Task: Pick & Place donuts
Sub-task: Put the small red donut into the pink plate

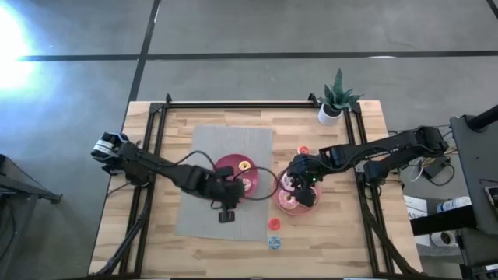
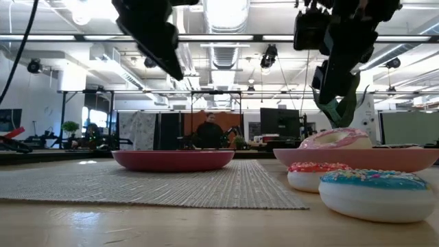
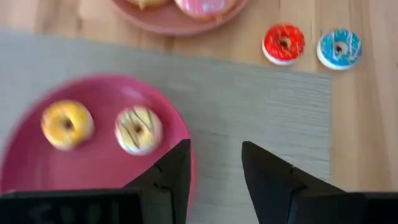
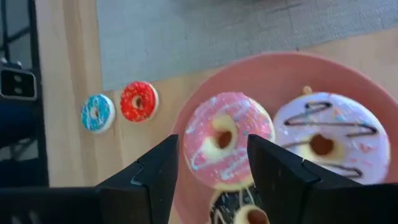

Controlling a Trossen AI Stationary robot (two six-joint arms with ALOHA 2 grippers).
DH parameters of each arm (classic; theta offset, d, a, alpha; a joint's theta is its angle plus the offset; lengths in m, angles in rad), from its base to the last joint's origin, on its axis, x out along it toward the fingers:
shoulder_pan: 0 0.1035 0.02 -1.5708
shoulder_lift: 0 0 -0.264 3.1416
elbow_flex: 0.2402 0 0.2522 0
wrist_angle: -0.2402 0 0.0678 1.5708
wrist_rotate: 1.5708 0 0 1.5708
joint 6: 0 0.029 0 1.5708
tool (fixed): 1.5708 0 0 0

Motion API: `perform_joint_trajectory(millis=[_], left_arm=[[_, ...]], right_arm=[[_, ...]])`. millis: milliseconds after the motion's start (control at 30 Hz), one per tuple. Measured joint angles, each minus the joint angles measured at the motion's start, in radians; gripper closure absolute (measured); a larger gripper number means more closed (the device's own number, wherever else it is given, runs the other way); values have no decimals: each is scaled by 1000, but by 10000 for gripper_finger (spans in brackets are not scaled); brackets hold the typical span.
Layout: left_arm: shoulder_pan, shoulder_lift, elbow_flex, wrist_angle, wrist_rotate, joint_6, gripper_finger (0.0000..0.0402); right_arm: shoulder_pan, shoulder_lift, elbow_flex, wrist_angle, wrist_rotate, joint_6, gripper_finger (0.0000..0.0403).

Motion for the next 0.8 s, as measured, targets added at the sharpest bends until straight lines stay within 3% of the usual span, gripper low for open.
perform_joint_trajectory(millis=[233,500,800], left_arm=[[-107,-1,-3,-126,-12,-98,284],[-167,-43,-16,-304,-47,-101,284],[-189,-265,-183,-329,-119,-144,284]], right_arm=[[73,7,1,144,-1,200,220],[170,98,1,246,29,751,220],[298,235,1,342,83,1221,220]])
